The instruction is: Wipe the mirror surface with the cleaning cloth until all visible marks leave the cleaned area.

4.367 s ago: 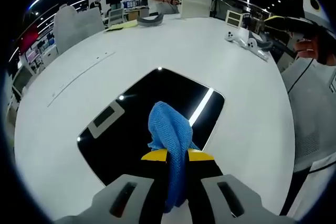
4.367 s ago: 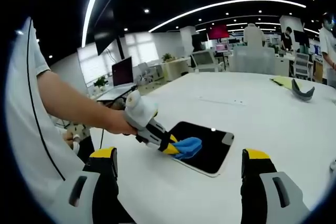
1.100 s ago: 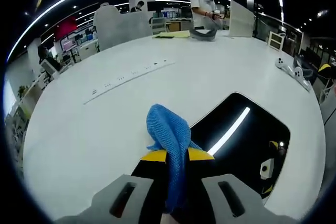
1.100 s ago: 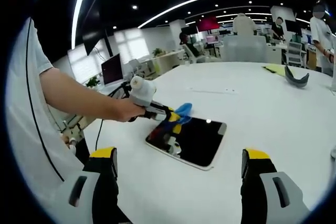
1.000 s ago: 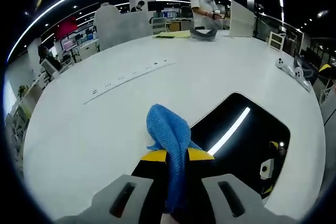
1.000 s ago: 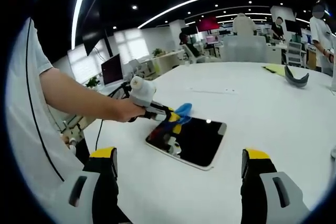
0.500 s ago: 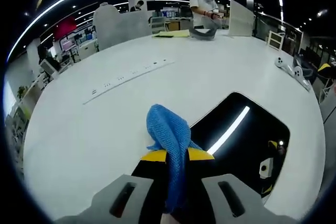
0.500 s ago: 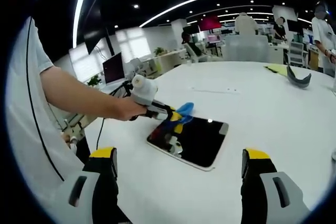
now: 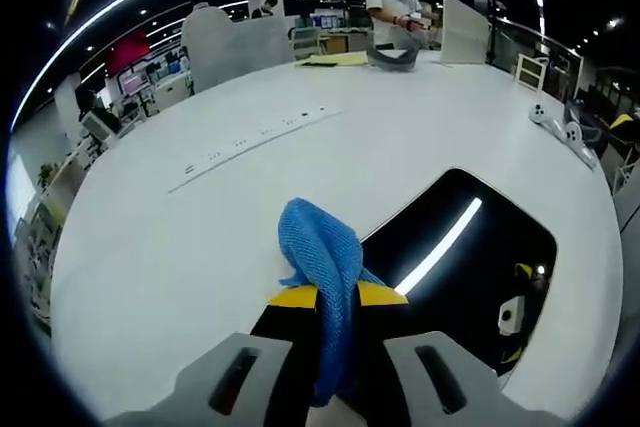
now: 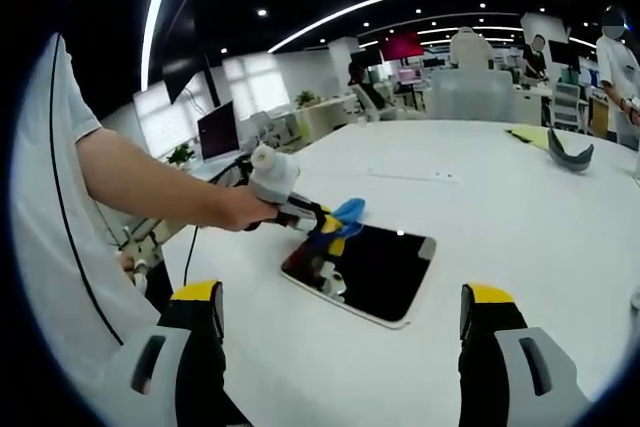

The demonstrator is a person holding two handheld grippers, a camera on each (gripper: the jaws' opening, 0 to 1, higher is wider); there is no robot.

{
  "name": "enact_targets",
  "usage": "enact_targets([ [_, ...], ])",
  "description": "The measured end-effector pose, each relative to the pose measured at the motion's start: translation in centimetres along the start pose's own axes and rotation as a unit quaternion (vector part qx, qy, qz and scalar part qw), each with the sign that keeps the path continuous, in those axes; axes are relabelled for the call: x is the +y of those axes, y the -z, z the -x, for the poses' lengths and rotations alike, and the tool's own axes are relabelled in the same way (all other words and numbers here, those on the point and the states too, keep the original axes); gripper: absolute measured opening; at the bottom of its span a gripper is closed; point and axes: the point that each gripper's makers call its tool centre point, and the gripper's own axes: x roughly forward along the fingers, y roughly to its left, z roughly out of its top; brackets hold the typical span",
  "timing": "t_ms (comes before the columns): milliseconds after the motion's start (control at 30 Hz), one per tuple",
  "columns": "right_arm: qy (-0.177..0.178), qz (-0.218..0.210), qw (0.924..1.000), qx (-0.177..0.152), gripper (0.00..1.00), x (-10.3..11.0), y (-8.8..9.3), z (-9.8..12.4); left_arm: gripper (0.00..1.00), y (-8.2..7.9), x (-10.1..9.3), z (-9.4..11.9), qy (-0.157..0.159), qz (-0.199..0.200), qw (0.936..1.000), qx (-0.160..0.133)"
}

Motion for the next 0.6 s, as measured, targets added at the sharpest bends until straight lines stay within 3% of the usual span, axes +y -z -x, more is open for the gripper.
enact_targets([
  [600, -0.007, 0.012, 0.9999, -0.010, 1.00, 0.8, -0.9, -0.6, 0.09, 1.6, -0.1, 1.5, -0.003, 0.015, 0.9998, 0.010],
])
